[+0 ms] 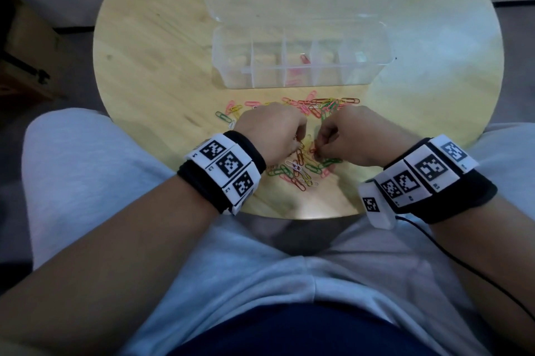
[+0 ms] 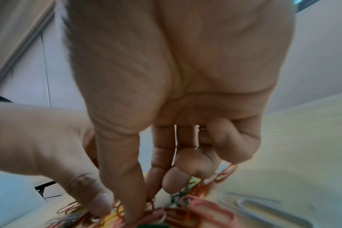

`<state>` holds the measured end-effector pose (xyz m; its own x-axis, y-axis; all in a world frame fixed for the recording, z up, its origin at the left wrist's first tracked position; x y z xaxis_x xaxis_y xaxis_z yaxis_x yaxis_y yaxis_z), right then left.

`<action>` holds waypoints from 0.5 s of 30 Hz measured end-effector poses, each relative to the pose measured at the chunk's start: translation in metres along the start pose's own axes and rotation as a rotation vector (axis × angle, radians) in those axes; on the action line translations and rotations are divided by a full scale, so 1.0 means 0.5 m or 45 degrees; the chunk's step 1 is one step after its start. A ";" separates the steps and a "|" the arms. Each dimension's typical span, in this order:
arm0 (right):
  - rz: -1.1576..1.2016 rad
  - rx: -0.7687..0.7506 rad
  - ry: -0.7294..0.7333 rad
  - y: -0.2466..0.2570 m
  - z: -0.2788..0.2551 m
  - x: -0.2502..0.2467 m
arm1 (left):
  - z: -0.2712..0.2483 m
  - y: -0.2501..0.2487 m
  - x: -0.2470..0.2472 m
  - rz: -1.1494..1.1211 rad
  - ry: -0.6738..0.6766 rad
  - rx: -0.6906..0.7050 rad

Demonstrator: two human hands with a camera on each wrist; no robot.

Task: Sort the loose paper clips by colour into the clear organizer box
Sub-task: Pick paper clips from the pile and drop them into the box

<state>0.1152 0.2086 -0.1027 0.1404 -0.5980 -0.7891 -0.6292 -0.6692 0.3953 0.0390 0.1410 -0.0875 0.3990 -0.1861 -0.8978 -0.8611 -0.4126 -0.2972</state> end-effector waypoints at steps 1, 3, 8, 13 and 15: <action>-0.005 -0.003 -0.002 0.000 -0.001 -0.001 | 0.001 0.002 0.000 -0.010 0.005 -0.009; 0.013 -0.020 -0.015 0.001 -0.005 -0.008 | 0.001 0.004 0.000 -0.022 0.015 -0.009; 0.199 0.014 -0.084 -0.022 -0.016 -0.044 | -0.001 -0.001 -0.008 -0.059 0.009 0.015; 0.423 -0.051 -0.087 -0.039 -0.018 -0.057 | -0.003 0.000 -0.016 -0.066 -0.025 -0.027; 0.458 -0.063 -0.111 -0.043 -0.017 -0.065 | -0.002 0.003 -0.022 -0.096 -0.045 -0.035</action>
<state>0.1309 0.2387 -0.0817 -0.1496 -0.7604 -0.6320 -0.5888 -0.4450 0.6748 0.0335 0.1414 -0.0777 0.4507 -0.1219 -0.8843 -0.8197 -0.4488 -0.3560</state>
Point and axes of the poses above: each hand's wrist, its own z-axis towards the middle knuckle, its own x-axis out of the palm, y = z × x, the point moved 10 cm from there along z, towards the middle knuckle
